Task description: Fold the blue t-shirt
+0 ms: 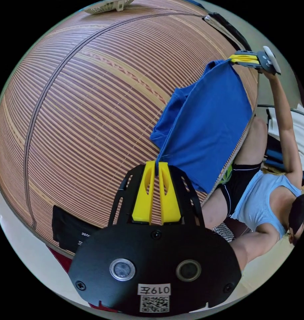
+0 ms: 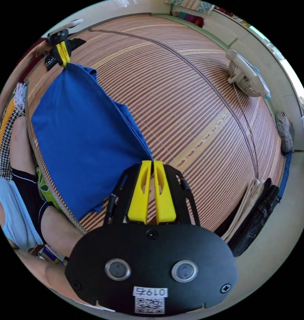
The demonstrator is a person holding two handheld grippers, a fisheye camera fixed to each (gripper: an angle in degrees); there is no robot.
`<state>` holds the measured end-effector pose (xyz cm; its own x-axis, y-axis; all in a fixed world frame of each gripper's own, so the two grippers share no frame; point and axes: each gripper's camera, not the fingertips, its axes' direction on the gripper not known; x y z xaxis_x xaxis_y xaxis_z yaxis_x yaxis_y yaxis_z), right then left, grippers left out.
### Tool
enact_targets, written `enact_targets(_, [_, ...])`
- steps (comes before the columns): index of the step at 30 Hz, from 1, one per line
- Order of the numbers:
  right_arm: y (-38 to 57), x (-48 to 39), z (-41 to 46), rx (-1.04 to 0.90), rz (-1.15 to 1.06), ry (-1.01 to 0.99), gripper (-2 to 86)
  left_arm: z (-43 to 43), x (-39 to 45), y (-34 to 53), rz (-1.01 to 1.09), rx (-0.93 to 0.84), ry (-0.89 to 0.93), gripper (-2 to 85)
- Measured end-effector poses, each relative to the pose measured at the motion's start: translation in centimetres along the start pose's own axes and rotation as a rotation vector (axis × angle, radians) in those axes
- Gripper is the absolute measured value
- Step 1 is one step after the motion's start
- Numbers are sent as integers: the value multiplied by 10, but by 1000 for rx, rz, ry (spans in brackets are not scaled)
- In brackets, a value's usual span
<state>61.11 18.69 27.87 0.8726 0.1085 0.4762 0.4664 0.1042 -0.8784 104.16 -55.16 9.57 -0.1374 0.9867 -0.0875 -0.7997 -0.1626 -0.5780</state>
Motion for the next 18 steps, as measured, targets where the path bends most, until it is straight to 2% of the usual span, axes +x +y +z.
enact_targets(4, [20, 5, 9, -67, 56, 107, 79, 4, -10, 41, -52, 70, -29, 9])
enact_targets(6, [36, 6, 6, -64, 81, 172, 75, 4, -15, 68, -72, 118, -23, 10])
enact_targets(9, [78, 2, -11, 45, 153, 220, 57, -5, -20, 132, -86, 289, 31, 11])
enact_targets(12, [138, -12, -31, 206, 230, 182, 31, -5, -21, 220, -81, 547, 136, 10])
enact_targets(14, [202, -32, -45, 420, 297, 74, 4, 9, -10, 310, -19, 872, 308, 10])
enact_targets(16, [250, -47, -48, 584, 334, -82, -2, 39, 6, 375, 91, 1109, 505, 11])
enact_targets(18, [291, -66, -44, 678, 366, -156, 1, 79, 30, 426, 136, 1246, 589, 13])
